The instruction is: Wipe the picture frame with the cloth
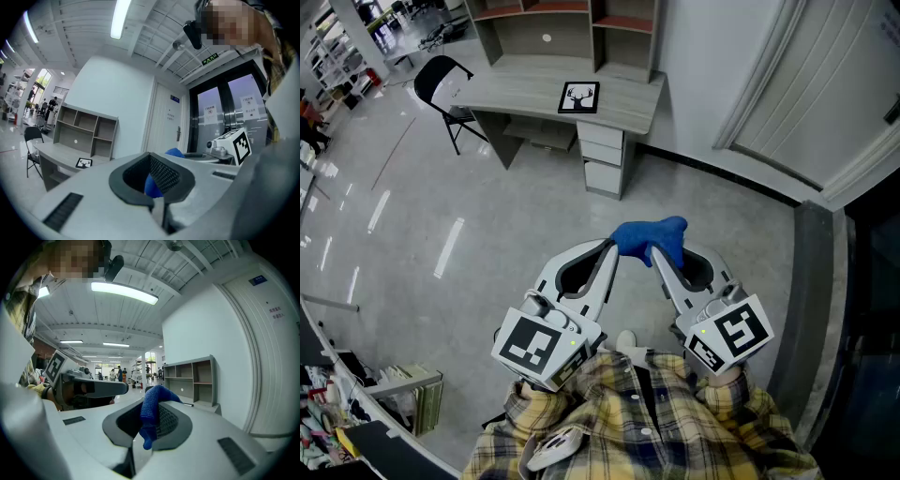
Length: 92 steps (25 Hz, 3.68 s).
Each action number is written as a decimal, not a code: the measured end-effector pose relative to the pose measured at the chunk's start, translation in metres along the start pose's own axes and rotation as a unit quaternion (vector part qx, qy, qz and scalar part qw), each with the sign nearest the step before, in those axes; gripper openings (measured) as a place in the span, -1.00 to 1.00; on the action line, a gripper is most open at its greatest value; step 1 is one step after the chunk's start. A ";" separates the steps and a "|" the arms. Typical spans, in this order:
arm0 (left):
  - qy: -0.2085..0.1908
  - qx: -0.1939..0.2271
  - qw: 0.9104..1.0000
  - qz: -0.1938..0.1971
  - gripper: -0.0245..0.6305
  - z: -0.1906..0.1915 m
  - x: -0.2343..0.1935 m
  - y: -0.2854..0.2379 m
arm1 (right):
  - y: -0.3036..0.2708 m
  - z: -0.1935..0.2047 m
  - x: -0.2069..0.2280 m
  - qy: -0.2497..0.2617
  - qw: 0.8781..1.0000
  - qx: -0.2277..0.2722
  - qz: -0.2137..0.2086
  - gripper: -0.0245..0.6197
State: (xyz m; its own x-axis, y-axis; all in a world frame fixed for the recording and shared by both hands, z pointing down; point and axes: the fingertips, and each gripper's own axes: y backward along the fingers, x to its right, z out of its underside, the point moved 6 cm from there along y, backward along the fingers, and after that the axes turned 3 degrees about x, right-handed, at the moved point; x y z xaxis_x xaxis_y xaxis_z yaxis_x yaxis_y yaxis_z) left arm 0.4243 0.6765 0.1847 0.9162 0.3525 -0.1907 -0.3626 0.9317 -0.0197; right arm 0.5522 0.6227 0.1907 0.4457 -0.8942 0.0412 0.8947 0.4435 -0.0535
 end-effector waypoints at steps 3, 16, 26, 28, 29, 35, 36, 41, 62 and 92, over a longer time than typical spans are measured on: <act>0.001 -0.007 1.000 -0.014 -0.92 -0.003 -0.004 -0.001 | -0.002 0.000 0.001 -0.001 1.000 0.001 -0.003 -0.80; 0.008 0.009 0.999 -0.038 -0.92 0.006 0.000 0.004 | 0.020 0.016 0.011 -0.021 1.000 0.000 -0.001 -0.80; 0.017 -0.003 0.997 -0.071 -0.92 0.014 -0.036 -0.002 | -0.014 0.033 0.021 -0.036 0.999 -0.023 -0.020 -0.80; 0.019 -0.002 0.998 -0.067 -0.91 0.014 -0.054 -0.005 | -0.034 0.034 0.024 -0.038 0.999 -0.027 -0.021 -0.80; 0.020 -0.005 0.997 -0.068 -0.92 0.015 -0.065 -0.008 | -0.046 0.033 0.026 -0.038 0.999 -0.028 -0.022 -0.80; 0.015 -0.017 0.997 -0.078 -0.91 -0.009 -0.152 -0.032 | -0.135 0.026 0.040 -0.043 0.998 -0.027 -0.024 -0.80; 0.012 -0.017 0.997 -0.076 -0.91 -0.013 -0.167 -0.035 | -0.150 0.025 0.041 -0.043 0.998 -0.027 -0.023 -0.80; 0.009 -0.012 0.997 -0.070 -0.91 -0.031 -0.239 -0.036 | -0.215 0.020 0.040 -0.045 0.999 -0.026 -0.006 -0.80; 0.027 -0.009 0.996 -0.090 -0.91 -0.030 -0.417 -0.076 | -0.389 0.044 0.083 -0.059 0.995 -0.075 -0.013 -0.80; 0.002 -0.014 0.999 -0.034 -0.91 -0.089 -0.605 -0.348 | -0.583 0.013 0.323 -0.064 0.995 -0.051 0.055 -0.80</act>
State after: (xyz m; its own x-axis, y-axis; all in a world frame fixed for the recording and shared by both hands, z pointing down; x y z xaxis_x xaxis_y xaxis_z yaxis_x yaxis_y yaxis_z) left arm -0.0189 0.1315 0.2193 0.9385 0.2875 -0.1913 -0.3037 0.9508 -0.0607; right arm 0.1753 0.0765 0.2478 0.5473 -0.8222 0.1565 0.8352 0.5246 -0.1649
